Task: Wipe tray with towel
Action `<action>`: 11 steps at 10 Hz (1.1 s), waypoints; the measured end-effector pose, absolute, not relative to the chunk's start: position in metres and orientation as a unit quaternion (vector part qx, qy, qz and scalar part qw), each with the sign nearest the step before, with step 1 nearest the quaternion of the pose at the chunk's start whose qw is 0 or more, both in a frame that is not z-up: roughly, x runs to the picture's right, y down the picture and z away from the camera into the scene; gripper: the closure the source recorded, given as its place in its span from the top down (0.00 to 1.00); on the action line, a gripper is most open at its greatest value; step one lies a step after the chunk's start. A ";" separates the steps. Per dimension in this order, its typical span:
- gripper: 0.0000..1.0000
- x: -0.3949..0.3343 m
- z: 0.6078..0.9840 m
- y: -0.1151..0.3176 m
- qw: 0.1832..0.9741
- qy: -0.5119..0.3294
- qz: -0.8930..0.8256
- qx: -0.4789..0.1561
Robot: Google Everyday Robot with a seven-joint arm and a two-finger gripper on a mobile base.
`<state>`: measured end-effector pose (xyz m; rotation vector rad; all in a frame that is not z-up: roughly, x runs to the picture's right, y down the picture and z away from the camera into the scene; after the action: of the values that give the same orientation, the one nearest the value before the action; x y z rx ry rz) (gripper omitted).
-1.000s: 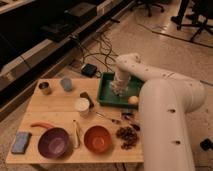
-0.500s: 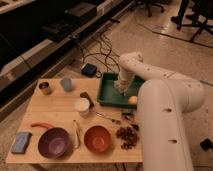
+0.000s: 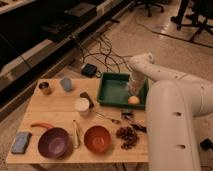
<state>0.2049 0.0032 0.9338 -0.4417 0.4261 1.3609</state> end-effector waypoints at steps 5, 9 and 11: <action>0.00 0.204 0.873 0.012 0.711 0.192 0.637 -0.227; 0.00 0.182 0.830 0.032 0.696 0.187 0.634 -0.282; 0.00 0.161 0.838 0.030 0.709 0.178 0.616 -0.292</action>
<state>0.1613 0.0301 0.8383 -0.6487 0.3945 1.3676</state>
